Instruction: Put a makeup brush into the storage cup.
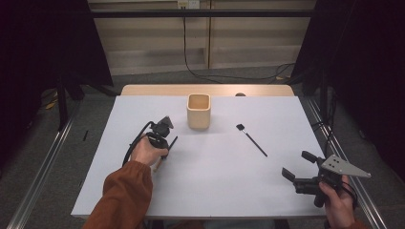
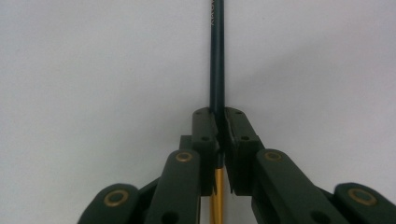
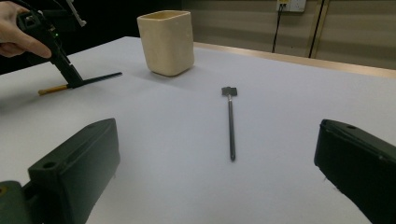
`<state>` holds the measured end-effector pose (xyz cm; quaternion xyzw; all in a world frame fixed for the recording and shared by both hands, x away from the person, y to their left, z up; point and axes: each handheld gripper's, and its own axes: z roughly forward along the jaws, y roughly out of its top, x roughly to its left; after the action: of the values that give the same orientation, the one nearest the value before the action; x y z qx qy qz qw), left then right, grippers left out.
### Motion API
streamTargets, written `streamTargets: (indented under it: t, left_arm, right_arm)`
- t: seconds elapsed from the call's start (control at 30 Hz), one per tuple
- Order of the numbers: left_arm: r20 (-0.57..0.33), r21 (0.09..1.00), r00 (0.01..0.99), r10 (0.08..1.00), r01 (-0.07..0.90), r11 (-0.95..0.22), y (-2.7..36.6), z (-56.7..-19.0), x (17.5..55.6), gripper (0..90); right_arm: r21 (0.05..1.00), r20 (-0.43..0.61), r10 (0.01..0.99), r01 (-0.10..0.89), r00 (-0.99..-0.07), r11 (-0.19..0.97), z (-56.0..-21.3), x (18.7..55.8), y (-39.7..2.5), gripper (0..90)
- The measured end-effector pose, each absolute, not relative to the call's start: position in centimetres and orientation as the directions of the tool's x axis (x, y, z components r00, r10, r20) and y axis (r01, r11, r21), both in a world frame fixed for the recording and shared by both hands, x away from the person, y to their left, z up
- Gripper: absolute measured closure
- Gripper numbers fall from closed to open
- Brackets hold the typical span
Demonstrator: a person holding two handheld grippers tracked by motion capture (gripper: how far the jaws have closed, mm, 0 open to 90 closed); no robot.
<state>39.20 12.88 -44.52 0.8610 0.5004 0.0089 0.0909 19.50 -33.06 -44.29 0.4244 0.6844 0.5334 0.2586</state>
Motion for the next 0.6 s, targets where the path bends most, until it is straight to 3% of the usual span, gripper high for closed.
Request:
streamTargets:
  t: [0.27, 0.33, 0.6]
  left_arm:
    - [-0.102, 0.206, 0.499, 0.861, 0.857, -0.472, 13.5, -44.5, 38.8, 83.9]
    - [-0.142, 0.236, 0.491, 0.859, 0.860, -0.453, 13.7, -44.5, 38.6, 83.9]
    - [-0.163, 0.336, 0.537, 0.827, 0.819, -0.465, 13.5, -43.4, 37.3, 83.9]
  right_arm:
    - [0.949, 0.097, 0.857, 0.306, -0.507, 0.074, -44.3, 19.5, -33.0, 0.0]
    - [0.949, 0.099, 0.856, 0.308, -0.507, 0.073, -44.3, 19.5, -33.1, 0.0]
    - [0.949, 0.095, 0.859, 0.308, -0.503, 0.075, -44.3, 19.4, -33.1, 0.0]
